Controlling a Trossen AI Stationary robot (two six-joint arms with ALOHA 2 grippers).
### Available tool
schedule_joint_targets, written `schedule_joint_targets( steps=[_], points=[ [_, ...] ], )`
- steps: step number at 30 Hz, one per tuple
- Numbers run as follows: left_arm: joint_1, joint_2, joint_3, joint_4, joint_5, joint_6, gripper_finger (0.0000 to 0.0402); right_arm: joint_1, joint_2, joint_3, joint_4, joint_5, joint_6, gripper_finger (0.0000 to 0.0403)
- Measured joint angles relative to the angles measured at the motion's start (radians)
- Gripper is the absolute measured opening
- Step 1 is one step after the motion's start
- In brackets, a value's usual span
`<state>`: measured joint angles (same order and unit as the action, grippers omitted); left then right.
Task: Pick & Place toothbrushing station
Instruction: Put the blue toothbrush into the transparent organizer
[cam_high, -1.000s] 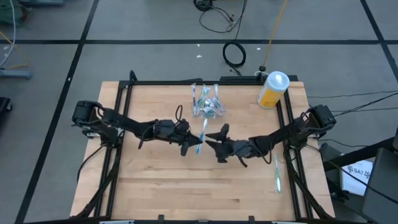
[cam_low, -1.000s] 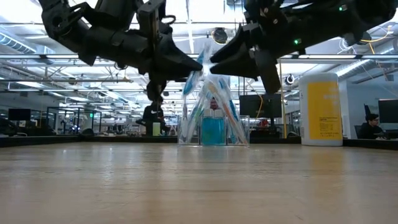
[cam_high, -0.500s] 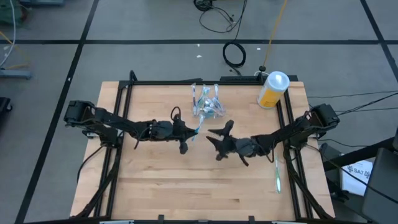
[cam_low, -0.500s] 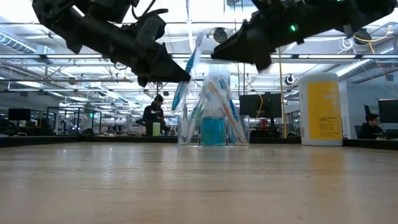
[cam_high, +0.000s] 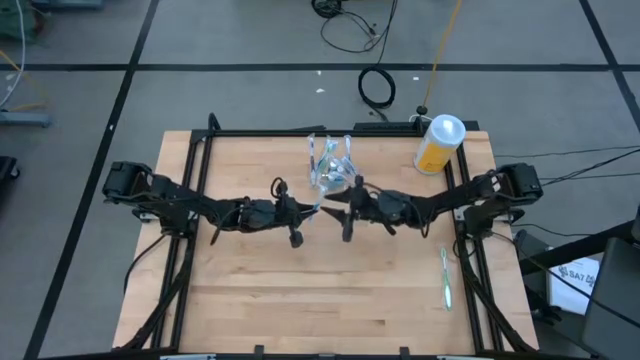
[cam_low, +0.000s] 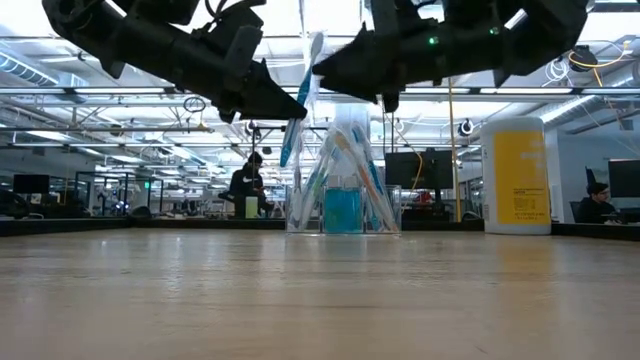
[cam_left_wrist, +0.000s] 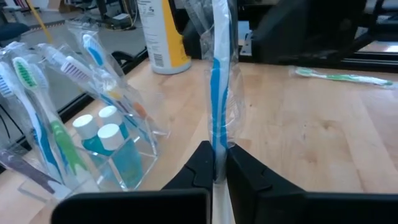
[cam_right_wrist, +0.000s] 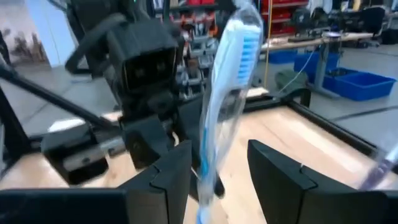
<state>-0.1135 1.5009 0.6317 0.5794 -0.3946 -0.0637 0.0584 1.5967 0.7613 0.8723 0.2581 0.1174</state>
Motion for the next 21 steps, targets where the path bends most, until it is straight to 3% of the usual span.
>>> schedule_joint_targets(
  steps=[15,21],
  points=[
    [0.0,0.0,0.0,-0.001,0.0,-0.005,0.0017,-0.006,0.09,0.0,0.245,-0.053,0.035,0.0152],
    [0.0,0.0,0.0,-0.008,0.0,-0.006,0.0012,-0.012,0.093,0.0,0.246,-0.051,0.028,0.0112]
  ],
)
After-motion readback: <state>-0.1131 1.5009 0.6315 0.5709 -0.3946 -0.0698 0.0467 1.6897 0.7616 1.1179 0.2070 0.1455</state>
